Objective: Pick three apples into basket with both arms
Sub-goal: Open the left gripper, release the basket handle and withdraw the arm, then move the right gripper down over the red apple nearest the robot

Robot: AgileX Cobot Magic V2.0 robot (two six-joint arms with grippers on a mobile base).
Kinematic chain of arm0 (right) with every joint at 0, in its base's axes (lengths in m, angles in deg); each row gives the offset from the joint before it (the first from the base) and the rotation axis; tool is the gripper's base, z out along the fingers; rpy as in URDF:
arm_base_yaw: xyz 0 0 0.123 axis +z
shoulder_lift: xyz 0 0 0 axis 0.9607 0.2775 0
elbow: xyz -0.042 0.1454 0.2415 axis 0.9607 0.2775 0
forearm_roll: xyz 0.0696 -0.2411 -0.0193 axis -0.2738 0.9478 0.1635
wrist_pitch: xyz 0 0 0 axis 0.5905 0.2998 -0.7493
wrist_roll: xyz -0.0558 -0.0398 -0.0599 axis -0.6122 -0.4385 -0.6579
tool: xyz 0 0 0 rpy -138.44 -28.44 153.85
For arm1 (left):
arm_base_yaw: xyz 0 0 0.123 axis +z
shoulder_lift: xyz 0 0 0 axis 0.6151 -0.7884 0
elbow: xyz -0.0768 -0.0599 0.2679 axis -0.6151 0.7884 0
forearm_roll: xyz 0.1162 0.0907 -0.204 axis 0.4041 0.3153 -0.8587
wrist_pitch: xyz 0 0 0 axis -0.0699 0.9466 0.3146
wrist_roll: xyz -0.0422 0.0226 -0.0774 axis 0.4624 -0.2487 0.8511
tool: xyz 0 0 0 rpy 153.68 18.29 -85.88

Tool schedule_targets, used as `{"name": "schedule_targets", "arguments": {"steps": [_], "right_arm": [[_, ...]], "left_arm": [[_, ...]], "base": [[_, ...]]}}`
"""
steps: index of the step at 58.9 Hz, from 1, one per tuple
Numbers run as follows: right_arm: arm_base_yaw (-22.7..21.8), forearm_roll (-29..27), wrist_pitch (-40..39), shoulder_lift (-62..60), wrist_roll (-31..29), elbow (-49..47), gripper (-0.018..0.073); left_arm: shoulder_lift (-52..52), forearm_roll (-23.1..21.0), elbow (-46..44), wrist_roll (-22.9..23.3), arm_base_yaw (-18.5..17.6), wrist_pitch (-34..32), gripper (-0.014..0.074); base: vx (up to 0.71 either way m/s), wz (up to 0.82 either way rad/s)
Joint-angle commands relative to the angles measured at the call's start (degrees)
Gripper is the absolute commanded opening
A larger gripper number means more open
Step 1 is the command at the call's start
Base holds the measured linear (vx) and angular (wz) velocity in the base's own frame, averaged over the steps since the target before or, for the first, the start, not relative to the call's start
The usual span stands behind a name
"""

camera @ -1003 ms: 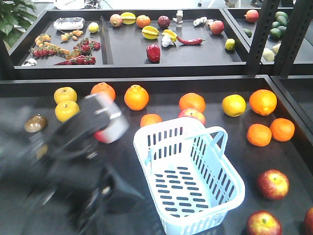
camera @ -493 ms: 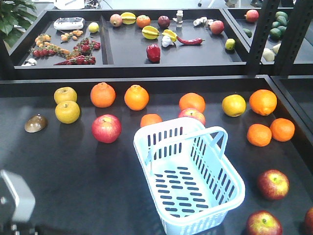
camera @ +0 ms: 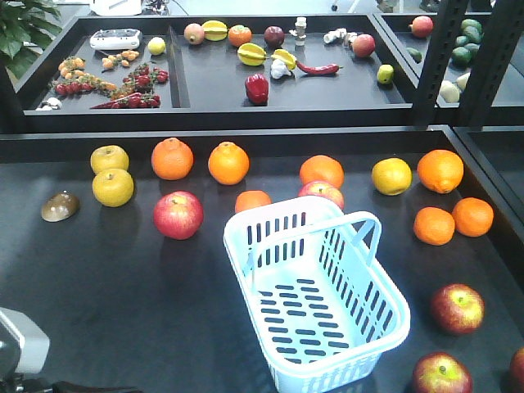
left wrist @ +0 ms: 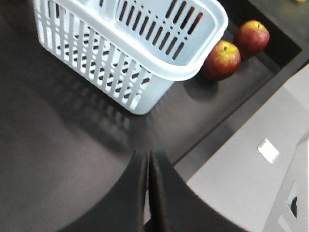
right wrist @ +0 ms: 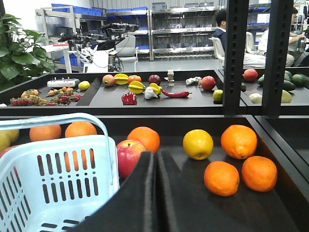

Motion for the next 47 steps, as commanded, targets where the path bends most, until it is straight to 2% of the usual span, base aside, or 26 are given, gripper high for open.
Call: {"name": "schedule_targets", "arguments": {"steps": [1, 7, 10, 14, 20, 23, 26, 32, 38, 42, 47], "right_arm": [[-0.3, 0.4, -4.3, -0.7, -0.5, 0.5, -0.0005], [-0.3, 0.1, -4.3, -0.7, -0.3, 0.5, -0.0005], [-0.3, -1.2, -5.0, -0.7, 2.0, 0.5, -0.0005], [-0.3, -7.0, -6.7, -0.7, 8.4, 0.5, -0.0005], [-0.3, -19.5, -8.1, -0.7, 22.2, 0.5, -0.0005], [-0.3, -24.7, -8.0, -0.7, 26.9, 0.5, -0.0005], [-0.2, -27.4, -8.1, -0.7, 29.0, 0.5, -0.0005], [-0.2, -27.6, -7.6, -0.7, 26.0, -2.0, -0.0005], [-0.2, -26.0, -2.1, -0.1, 19.1, -9.4, -0.0005], [-0.2, -24.0, 4.3, 2.6, 12.9, -16.3, -0.0005], [-0.2, -21.1, 15.5, 9.7, 5.7, -25.8, -0.0005]], "left_arm": [[0.2, -1.3, -1.4, 0.8, -0.3, -2.9, -0.0008], [0.2, -1.2, -1.4, 0.8, -0.3, -1.3, -0.0008], [0.2, -1.2, -1.4, 0.8, -0.3, -0.9, -0.0007], [0.2, -1.2, -1.4, 0.8, -0.3, -0.6, -0.0007], [0.2, -1.2, -1.4, 0.8, -0.3, -0.6, -0.0007], [0.2, -1.2, -1.4, 0.8, -0.3, -0.6, -0.0007], [0.2, -1.2, -1.4, 0.8, -0.3, -0.6, -0.0007], [0.2, -1.2, -1.4, 0.8, -0.3, -0.6, -0.0006], [0.2, -1.2, -1.4, 0.8, -0.3, -0.5, -0.0006], [0.2, -1.4, -1.4, 0.8, -0.3, -0.4, -0.0006], [0.2, -4.1, -1.4, 0.7, -0.3, -0.5, -0.0006]], "base": [[0.00, 0.00], [0.00, 0.00], [0.00, 0.00], [0.00, 0.00], [0.00, 0.00], [0.00, 0.00], [0.00, 0.00], [0.00, 0.00], [0.00, 0.00], [0.00, 0.00], [0.00, 0.00]]}}
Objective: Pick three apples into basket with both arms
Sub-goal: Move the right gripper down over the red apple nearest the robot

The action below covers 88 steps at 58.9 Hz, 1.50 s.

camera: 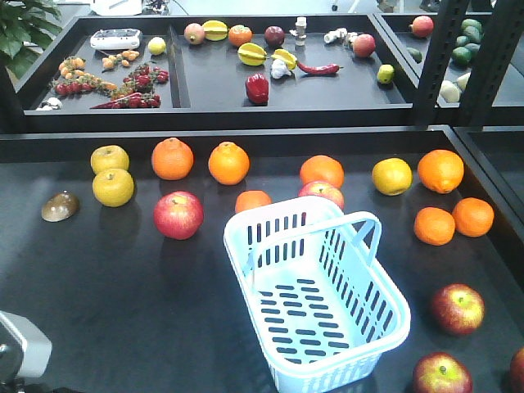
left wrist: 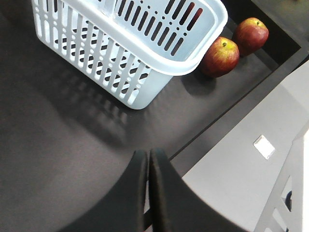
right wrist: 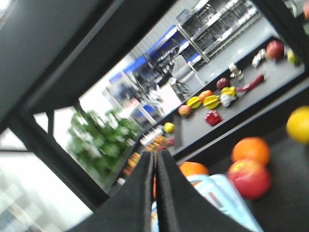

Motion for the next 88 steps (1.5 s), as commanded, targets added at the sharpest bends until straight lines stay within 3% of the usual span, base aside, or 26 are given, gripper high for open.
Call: {"name": "schedule_targets", "arguments": {"steps": [1, 6, 11, 33, 39, 52, 60, 69, 76, 83, 88], "right_arm": [[-0.2, 3.7, 9.0, 7.8, -9.0, -11.2, -0.0005], [-0.2, 7.3, 21.8, 17.0, -15.1, -19.5, 0.0000], [-0.3, 11.2, 29.8, 25.3, -18.8, -24.8, 0.0003], [-0.3, 15.9, 33.4, 45.4, -19.3, -27.2, 0.0038], [-0.3, 16.6, 35.0, 51.0, -19.0, -27.3, 0.0139], [-0.3, 18.1, 37.5, 61.6, -18.9, -28.0, 0.0549], [-0.3, 17.9, 37.9, 63.8, -18.7, -28.1, 0.0659], [-0.9, 21.4, 39.9, 67.7, -15.8, -29.6, 0.0657], [-4.6, 21.5, 42.6, 72.7, -15.9, -32.2, 0.0648], [-9.5, 19.2, 43.9, 77.9, -17.2, -33.4, 0.0644], [-11.9, 14.5, 43.8, 81.3, -19.9, -33.4, 0.0640]], "left_arm": [[0.2, -3.7, -1.4, 0.3, -0.3, -2.4, -0.0006], [0.2, -5.6, -1.4, 0.3, -0.3, -3.8, -0.0006], [0.2, -6.3, -1.4, 0.3, -0.3, -4.9, -0.0006], [0.2, -6.4, -1.4, 0.3, -0.3, -4.4, -0.0006], [0.2, -6.4, -1.2, 0.3, -0.3, -4.4, -0.0006], [0.2, -6.4, -1.2, 0.3, -0.3, -4.5, -0.0006], [0.2, -6.4, -1.2, 0.3, -0.3, -5.0, -0.0006], [0.2, -6.3, -1.2, 0.1, -0.3, -5.8, -0.0006], [0.2, -6.3, -1.2, 0.1, -0.3, -6.1, -0.0006], [0.2, -6.3, -1.2, 0.1, -0.3, -6.1, -0.0006], [0.2, -6.3, -1.2, 0.1, -0.3, -6.1, -0.0006]], "base": [[0.00, 0.00], [0.00, 0.00], [0.00, 0.00], [0.00, 0.00], [0.00, 0.00], [0.00, 0.00], [0.00, 0.00], [0.00, 0.00], [0.00, 0.00], [0.00, 0.00], [0.00, 0.00]]}}
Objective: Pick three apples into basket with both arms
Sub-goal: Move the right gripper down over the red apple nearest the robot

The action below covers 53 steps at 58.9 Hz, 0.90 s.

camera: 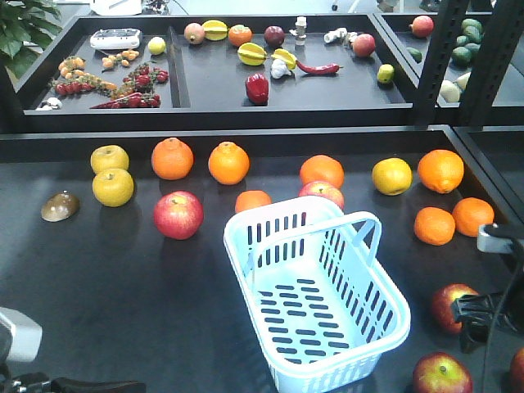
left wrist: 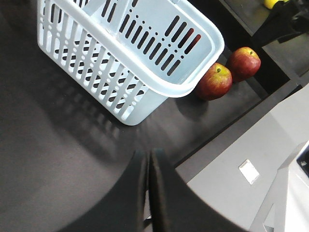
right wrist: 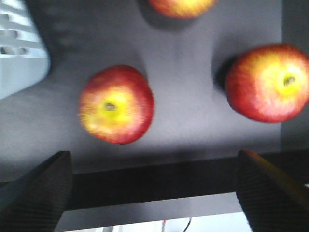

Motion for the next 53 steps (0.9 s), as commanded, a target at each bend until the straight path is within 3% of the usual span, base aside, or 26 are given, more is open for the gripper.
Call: {"name": "schedule_targets", "arguments": {"steps": [1, 11, 18, 53], "right_arm": [[-2.7, -5.4, 0.0, 2.2, -3.7, -1.7, 0.0639], [-3.1, -12.5, -2.7, 6.6, -7.0, -1.7, 0.0631], [-2.9, -14.4, -3.2, 9.2, -8.3, -1.7, 0.0627], [-2.9, -15.4, -6.8, 17.8, -8.7, -1.7, 0.0597]], "left_arm": [[0.2, -1.2, -1.2, 0.1, -0.3, -2.9, -0.0006], [0.2, -1.2, -1.2, 0.1, -0.3, -2.9, -0.0006], [0.2, -1.2, -1.2, 0.1, -0.3, -2.9, -0.0006], [0.2, -0.7, -1.2, -0.3, -0.3, -3.4, -0.0006]], "base": [[0.00, 0.00], [0.00, 0.00], [0.00, 0.00], [0.00, 0.00]]}}
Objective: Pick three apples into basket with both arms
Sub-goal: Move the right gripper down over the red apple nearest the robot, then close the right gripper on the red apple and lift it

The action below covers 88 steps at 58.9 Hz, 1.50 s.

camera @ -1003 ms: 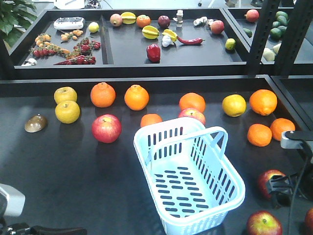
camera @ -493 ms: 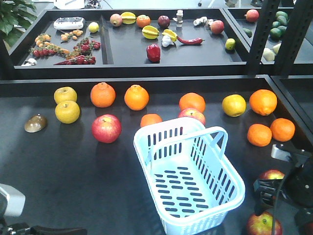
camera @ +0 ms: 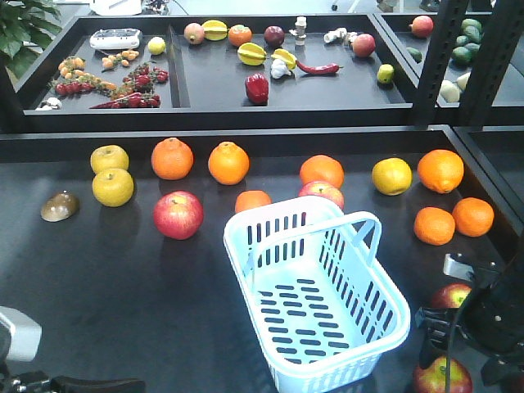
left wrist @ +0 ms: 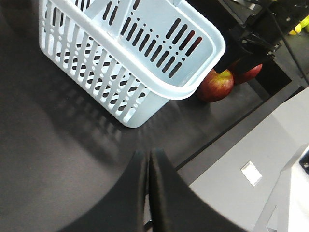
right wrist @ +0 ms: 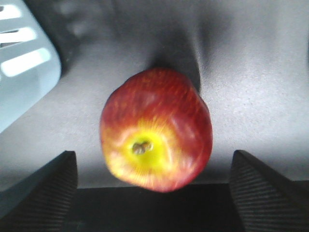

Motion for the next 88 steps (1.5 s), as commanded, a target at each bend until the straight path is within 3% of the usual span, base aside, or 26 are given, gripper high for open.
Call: {"name": "schedule_targets", "arguments": {"steps": [1, 26, 34, 41, 51, 56, 81, 88], "right_arm": [[-0.1, -0.6, 0.1, -0.7, -0.1, -1.2, 0.0596], [-0.1, -0.6, -1.0, 4.4, -0.5, -1.2, 0.0593], [-0.1, -0.6, -2.1, 4.6, -1.0, -1.2, 0.0537], [-0.1, -0.6, -2.4, 4.6, -1.0, -1.2, 0.0400], [-0.2, -0.3, -2.3, 2.3, -1.8, -1.2, 0.0099], [-0.2, -0.3, -2.3, -0.8, -2.4, -1.2, -0.0010], [-0.1, -0.9, 1.6, -22.9, -3.2, -1.2, -0.0004], [0.5, -8.0, 2.1, -30.1, -7.5, -1.2, -0.0005]], "left_arm": [[0.2, -0.7, -1.3, 0.1, -0.3, -2.8, -0.0006], [0.2, -0.8, -1.3, 0.1, -0.3, -2.8, -0.0006], [0.2, -0.8, -1.3, 0.1, -0.3, -2.5, -0.0006], [0.2, -0.8, -1.3, 0.1, -0.3, -2.4, -0.0006], [0.2, -0.8, -1.3, 0.1, -0.3, -2.3, -0.0006], [0.2, -0.8, -1.3, 0.1, -0.3, -2.2, -0.0006], [0.2, -0.8, -1.3, 0.1, -0.3, -2.3, -0.0006], [0.2, -0.7, -1.3, 0.1, -0.3, -2.4, -0.0006]], "base": [[0.00, 0.00], [0.00, 0.00], [0.00, 0.00], [0.00, 0.00], [0.00, 0.00], [0.00, 0.00], [0.00, 0.00], [0.00, 0.00]]}}
